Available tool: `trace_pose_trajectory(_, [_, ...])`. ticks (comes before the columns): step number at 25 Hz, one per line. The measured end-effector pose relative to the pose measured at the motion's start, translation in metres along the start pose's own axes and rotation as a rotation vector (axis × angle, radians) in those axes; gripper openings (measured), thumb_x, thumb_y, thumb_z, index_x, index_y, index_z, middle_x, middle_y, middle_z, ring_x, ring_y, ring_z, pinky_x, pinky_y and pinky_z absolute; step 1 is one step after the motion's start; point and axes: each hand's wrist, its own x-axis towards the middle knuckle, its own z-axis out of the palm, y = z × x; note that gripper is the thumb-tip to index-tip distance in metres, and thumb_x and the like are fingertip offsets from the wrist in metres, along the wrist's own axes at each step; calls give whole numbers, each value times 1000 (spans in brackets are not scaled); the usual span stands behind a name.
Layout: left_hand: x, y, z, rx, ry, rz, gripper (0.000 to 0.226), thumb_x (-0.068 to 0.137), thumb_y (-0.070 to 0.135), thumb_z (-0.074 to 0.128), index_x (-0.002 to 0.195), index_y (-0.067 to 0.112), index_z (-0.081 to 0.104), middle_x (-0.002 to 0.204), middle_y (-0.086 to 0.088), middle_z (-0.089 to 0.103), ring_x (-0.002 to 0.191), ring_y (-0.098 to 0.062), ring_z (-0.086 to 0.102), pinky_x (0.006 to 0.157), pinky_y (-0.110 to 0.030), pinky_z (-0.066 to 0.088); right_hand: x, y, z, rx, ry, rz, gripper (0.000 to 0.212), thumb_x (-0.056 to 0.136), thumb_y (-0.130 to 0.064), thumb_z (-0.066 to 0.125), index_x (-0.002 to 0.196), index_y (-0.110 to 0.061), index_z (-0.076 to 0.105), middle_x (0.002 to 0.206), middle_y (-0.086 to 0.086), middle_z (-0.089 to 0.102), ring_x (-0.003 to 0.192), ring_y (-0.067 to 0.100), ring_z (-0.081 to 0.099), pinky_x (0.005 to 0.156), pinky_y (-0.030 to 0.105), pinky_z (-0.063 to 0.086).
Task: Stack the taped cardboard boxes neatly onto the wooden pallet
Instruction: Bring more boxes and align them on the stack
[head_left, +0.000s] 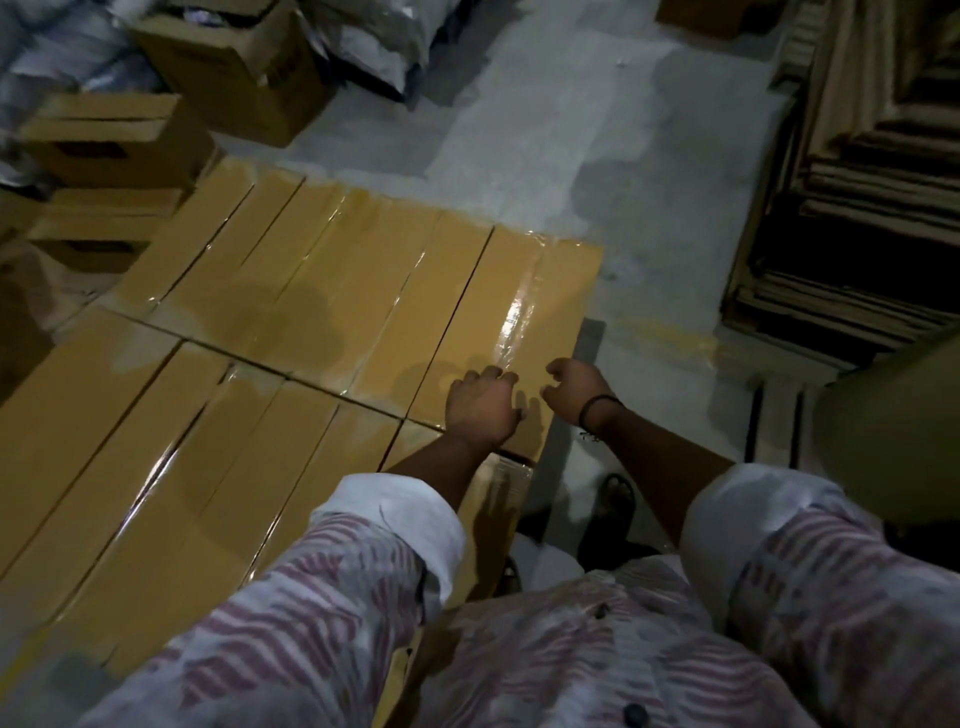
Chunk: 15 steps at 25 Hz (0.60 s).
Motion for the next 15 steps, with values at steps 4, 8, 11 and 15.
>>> trace_pose_trajectory(4, [52,30,-5,7,-24,12,58,95,49,62,146,25,50,147,-5,53,126,-32,54,99,-43,46,37,25,-40,-7,6,9,48,95,-21,60,141,-11,53,137,13,59,123,30,56,96,32,46])
trace_pose_trajectory(8, [113,60,-14,-15,-29,-43,55,95,49,61,144,24,53,142,-5,57,123,-32,56,97,-42,47,81,48,-96,-40,-22,-25,37,98,-15,56,132,-3,60,134,19,61,122,34,57,100,37,46])
trace_pose_trajectory(11, [167,88,-31,-64,-14,-97,54,95,49,60,143,24,54,139,-6,59,122,-32,57,97,-41,47,116,60,-147,-85,-41,-81,34,99,-19,56,129,-3,62,132,18,62,120,33,59,99,36,46])
trace_pose_trajectory(15, [237,127,-54,-144,56,-159,55,94,51,60,141,23,55,134,-7,63,121,-32,58,97,-41,48,182,81,-207,-98,-10,-121,42,93,-18,60,133,-8,59,134,16,62,123,31,57,101,33,45])
